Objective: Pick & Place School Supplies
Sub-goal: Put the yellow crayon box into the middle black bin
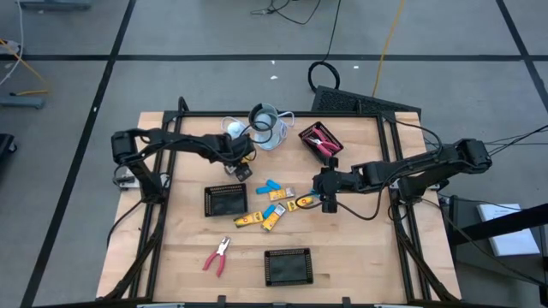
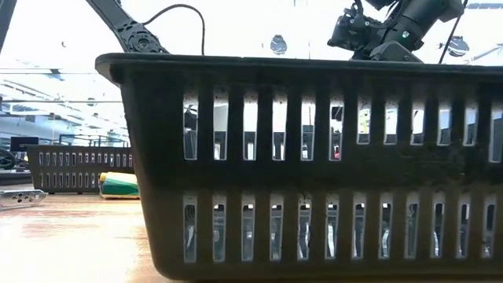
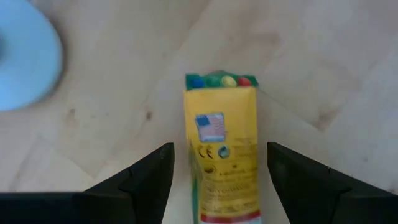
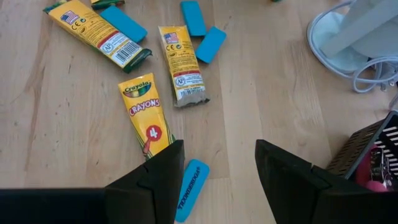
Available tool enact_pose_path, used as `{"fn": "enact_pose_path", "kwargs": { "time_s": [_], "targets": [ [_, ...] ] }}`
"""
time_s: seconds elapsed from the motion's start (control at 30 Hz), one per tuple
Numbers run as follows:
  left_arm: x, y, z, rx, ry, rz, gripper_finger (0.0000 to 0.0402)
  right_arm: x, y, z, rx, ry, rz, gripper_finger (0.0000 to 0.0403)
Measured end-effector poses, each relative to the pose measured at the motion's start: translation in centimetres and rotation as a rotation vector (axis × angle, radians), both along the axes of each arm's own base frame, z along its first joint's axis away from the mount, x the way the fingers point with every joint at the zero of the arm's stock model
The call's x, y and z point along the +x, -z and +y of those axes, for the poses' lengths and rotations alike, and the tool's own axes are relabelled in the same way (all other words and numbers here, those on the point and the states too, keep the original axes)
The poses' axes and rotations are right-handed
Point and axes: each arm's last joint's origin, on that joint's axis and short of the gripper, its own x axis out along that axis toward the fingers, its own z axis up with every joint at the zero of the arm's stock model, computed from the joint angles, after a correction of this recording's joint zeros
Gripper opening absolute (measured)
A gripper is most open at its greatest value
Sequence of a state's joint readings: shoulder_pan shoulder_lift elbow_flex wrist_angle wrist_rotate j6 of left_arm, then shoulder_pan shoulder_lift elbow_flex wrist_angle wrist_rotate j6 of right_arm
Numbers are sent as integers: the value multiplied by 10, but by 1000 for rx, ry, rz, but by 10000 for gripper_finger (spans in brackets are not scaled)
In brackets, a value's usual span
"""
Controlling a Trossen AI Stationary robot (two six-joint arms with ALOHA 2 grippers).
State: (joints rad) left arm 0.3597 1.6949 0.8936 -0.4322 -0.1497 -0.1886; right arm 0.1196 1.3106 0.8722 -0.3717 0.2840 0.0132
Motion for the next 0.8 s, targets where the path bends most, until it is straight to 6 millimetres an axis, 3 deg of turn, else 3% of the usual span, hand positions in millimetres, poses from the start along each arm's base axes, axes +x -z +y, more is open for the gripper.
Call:
{"fn": "enact_pose_path", "kwargs": {
  "time_s": [0.5,0.63,0.8],
  "targets": [
    [3,7,1,-2,8,10,253,0,0,0,1,0,0,189],
    [3,7,1,-10,7,4,218,0,0,0,1,0,0,189],
    [3,8,0,-14,11,4,140,0,0,0,1,0,0,189]
  ]
}}
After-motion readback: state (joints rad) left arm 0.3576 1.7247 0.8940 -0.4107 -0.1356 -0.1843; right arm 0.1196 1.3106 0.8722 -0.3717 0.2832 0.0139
